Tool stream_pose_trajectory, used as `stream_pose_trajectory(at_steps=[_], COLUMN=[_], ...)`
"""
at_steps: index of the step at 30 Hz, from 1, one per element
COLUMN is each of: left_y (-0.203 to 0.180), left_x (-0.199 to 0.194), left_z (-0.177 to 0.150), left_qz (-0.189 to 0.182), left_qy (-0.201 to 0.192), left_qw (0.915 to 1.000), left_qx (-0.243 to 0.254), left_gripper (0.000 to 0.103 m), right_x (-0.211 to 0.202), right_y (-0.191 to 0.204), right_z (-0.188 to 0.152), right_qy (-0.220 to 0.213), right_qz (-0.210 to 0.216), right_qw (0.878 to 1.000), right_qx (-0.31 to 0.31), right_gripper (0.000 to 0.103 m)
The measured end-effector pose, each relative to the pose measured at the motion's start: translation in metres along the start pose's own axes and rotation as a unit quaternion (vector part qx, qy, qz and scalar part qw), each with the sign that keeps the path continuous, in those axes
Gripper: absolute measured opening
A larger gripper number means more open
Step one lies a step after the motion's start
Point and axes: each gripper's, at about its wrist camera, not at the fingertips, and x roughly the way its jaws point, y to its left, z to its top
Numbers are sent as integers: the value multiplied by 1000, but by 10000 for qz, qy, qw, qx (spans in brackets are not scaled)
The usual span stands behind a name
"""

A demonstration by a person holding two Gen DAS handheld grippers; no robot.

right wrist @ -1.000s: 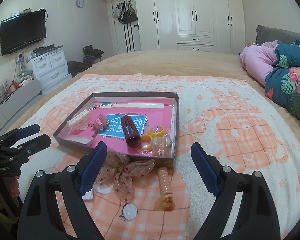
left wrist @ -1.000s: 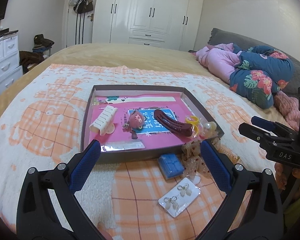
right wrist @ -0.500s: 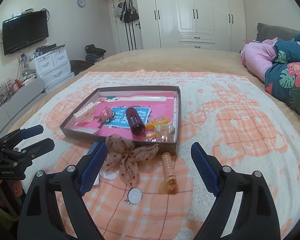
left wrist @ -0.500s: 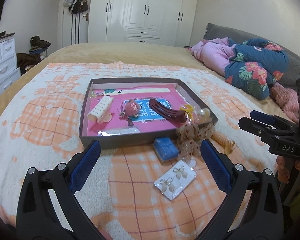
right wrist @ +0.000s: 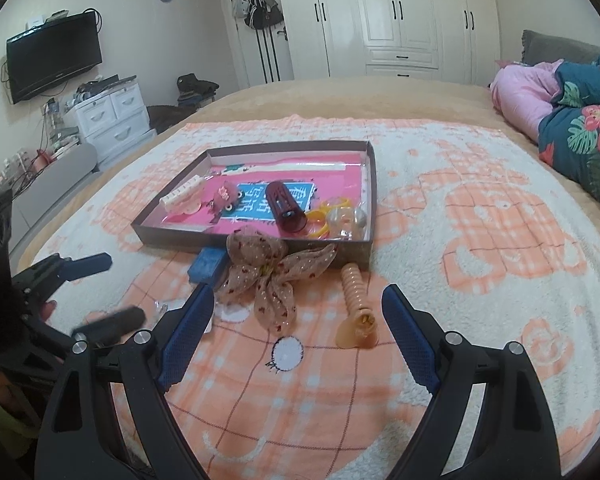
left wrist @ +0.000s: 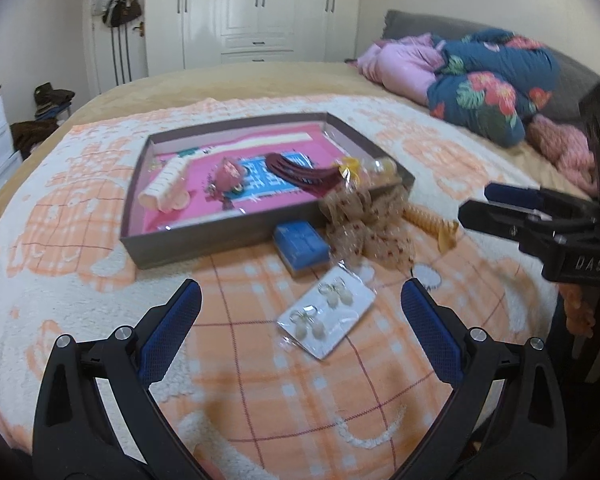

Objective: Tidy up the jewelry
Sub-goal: 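Withdraw both tools from the box toward the remaining items, then grasp the white bow-earring card with the left tool while the right tool grasps the sheer bow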

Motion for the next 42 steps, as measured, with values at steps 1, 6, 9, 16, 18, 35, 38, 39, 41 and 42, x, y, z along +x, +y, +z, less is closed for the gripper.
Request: stream_pose_trajectory(at_steps=[1,6,9,16,18,35,38,39,41,42], left_y=[-1,-2,-3,-5,-4,-11,-11,-11,-12,-13], left_x=[2,15,20,36,39,54,54,55,55,55], left_z=[-1,-6,-8,-11,-11,-9,-9,-9,-9,-9], left_qz=[-6,-11,-31,-55,-79,-205,-237,-248,-264,-266], left_qy=[32,207,249,379,405,501,514,520,531,535], left_qw=[10000,9997,9996,9990,9989,9979,9977,9977,9976,9975], left_qx=[34,122,161,241,234,367,365,364,365,368], left_gripper=[92,92,91,91,91,72,67,66,64,63], right_x=[1,10,16,30,35,74,78,81,86,89], right_y=[0,-2,-5,-5,-4,-13,-13,-13,-12,-12], right_z=[0,-4,-4,-3,-2,8,11,12,13,14], right_qy=[22,171,252,378,430,760,780,797,835,857], right_qz=[16,4,-6,87,88,292,318,345,367,379], right_qw=[10000,9998,9996,9992,9990,9957,9953,9950,9945,9942], right_qx=[1,53,105,74,61,440,472,493,512,520], right_gripper=[83,83,82,73,69,50,50,50,48,47])
